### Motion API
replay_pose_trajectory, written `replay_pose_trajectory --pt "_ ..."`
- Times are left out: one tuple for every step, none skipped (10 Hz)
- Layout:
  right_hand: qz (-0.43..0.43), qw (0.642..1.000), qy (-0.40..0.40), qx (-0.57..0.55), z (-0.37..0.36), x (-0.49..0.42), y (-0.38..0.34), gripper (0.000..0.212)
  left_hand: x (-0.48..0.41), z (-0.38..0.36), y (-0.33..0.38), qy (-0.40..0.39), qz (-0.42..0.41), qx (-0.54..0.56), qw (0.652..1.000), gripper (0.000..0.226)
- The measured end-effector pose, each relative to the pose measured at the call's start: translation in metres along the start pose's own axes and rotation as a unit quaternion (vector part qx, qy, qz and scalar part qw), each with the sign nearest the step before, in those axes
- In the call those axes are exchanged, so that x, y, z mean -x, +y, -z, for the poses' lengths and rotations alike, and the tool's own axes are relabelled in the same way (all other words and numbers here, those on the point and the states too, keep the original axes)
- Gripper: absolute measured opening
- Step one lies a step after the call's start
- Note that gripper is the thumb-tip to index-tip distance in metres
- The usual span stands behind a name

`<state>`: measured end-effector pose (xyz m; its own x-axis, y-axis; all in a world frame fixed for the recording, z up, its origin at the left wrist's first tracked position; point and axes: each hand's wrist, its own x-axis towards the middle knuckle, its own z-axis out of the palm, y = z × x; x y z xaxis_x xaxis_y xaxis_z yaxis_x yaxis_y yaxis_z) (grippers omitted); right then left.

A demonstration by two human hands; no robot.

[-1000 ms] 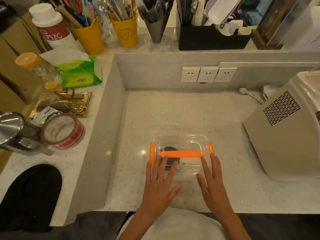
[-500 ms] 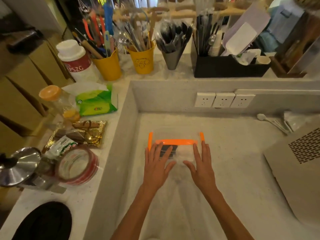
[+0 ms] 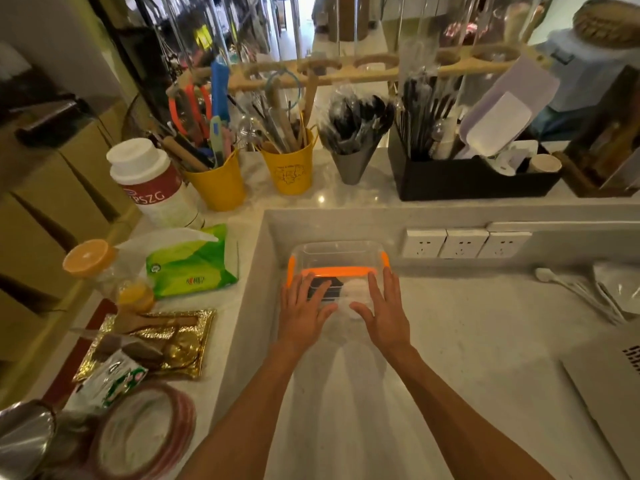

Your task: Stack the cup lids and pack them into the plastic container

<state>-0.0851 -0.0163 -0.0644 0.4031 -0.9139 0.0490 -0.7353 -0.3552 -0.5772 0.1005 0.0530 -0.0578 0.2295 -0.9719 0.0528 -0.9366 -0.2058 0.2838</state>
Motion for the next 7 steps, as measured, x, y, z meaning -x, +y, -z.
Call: replay_pose_trajectory --pt "0.012 1.0 0.005 0.011 -0.004 -0.012 0.001 0.093 -0.01 -0.002 -0.005 0.027 -0.003 0.013 1.0 0.056" --pt "0.005 0.999 0.03 0.016 -0.01 -0.012 0.0 0.089 -0.015 -0.005 -0.013 0.028 -0.007 0.018 0.999 0.055" --pt "-0.008 1.0 0.023 0.02 -0.006 -0.009 -0.01 0.09 -0.017 -0.001 -0.016 0.004 -0.016 0.002 1.0 0.057" --pt "-0.016 0.999 -0.034 0.004 0.02 -0.011 -0.023 0.087 -0.022 0.024 -0.006 -0.083 0.009 -0.061 0.995 0.063" --pt "-0.061 0.988 -0.139 0.02 0.05 -0.029 -0.039 0.081 -0.012 0.047 0.022 -0.128 0.034 -0.11 0.985 0.06" --pt "-0.083 0.986 -0.144 0.004 0.086 -0.032 -0.06 0.081 0.0 0.072 0.055 -0.053 0.039 -0.102 0.993 0.059" --pt "-0.026 0.998 -0.007 -0.05 0.085 0.035 -0.027 0.067 0.055 0.053 0.078 0.017 0.057 -0.016 0.998 0.063"
